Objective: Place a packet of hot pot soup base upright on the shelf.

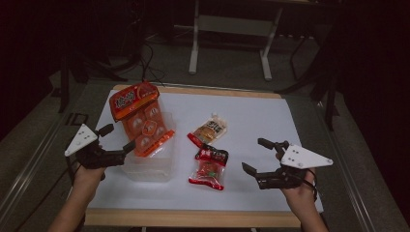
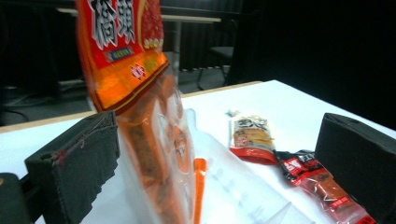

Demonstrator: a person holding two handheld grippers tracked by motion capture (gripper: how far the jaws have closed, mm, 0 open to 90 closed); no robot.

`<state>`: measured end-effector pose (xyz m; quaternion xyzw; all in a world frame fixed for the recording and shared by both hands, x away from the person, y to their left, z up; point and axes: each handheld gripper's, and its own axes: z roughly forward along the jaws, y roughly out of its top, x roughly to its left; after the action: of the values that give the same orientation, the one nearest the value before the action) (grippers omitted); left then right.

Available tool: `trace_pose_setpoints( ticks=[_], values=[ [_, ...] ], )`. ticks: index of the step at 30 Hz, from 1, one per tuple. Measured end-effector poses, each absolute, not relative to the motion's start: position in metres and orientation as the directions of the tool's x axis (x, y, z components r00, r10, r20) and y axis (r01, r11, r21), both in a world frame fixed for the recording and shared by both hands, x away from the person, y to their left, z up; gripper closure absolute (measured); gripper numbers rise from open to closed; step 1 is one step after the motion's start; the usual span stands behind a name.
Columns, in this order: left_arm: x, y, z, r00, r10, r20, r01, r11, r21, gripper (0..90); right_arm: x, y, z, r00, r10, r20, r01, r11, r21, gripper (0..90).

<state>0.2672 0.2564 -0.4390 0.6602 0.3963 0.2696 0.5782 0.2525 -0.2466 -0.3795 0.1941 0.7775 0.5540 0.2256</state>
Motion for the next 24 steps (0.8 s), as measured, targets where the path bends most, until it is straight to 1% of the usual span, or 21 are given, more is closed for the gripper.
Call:
trace_pose_setpoints(
  ticks=[1,8,9,10,11,13,14,16,17,20,24],
  values=[
    [0.263,0.255,-0.438,0.54,0.836,-0.094,0.206,-0.023,0.978,0.5,0.252,-0.245,-0.38,-0.818,0.556,-0.144,0.042,0.308,0.95,12.7],
    [0.239,0.241,-0.432,0.594,0.799,-0.089,0.198,-0.037,0.98,0.6,0.251,-0.241,-0.383,-0.825,0.552,-0.122,0.071,0.314,0.947,11.6],
    [0.233,0.234,-0.431,0.614,0.785,-0.084,0.186,-0.04,0.982,0.6,0.251,-0.24,-0.384,-0.829,0.55,-0.102,0.087,0.307,0.948,11.6],
    [0.233,0.234,-0.431,0.614,0.785,-0.084,0.186,-0.04,0.982,0.6,0.251,-0.24,-0.384,-0.829,0.55,-0.102,0.087,0.307,0.948,11.6],
    [0.228,0.227,-0.429,0.641,0.762,-0.092,0.183,-0.035,0.983,0.6,0.251,-0.24,-0.386,-0.835,0.545,-0.079,0.104,0.297,0.949,11.4],
    [0.222,0.218,-0.428,0.674,0.732,-0.093,0.176,-0.037,0.984,0.6,0.252,-0.239,-0.388,-0.838,0.542,-0.067,0.114,0.294,0.949,11.3],
    [0.222,0.218,-0.428,0.674,0.732,-0.093,0.176,-0.037,0.984,0.6,0.252,-0.239,-0.389,-0.839,0.541,-0.059,0.122,0.293,0.948,11.3],
    [0.218,0.21,-0.427,0.702,0.705,-0.101,0.171,-0.029,0.985,0.6,0.252,-0.239,-0.39,-0.838,0.543,-0.059,0.122,0.292,0.949,11.3],
    [0.216,0.207,-0.427,0.713,0.694,-0.101,0.167,-0.028,0.986,0.6,0.253,-0.238,-0.392,-0.833,0.548,-0.079,0.113,0.307,0.945,10.9],
    [0.212,0.197,-0.428,0.733,0.674,-0.091,0.159,-0.039,0.987,0.6,0.253,-0.237,-0.394,-0.824,0.561,-0.083,0.115,0.308,0.944,10.8],
    [0.21,0.187,-0.433,0.755,0.651,-0.085,0.166,-0.063,0.984,0.6,0.255,-0.233,-0.397,-0.833,0.545,-0.095,0.108,0.329,0.938,10.8]
  ],
)
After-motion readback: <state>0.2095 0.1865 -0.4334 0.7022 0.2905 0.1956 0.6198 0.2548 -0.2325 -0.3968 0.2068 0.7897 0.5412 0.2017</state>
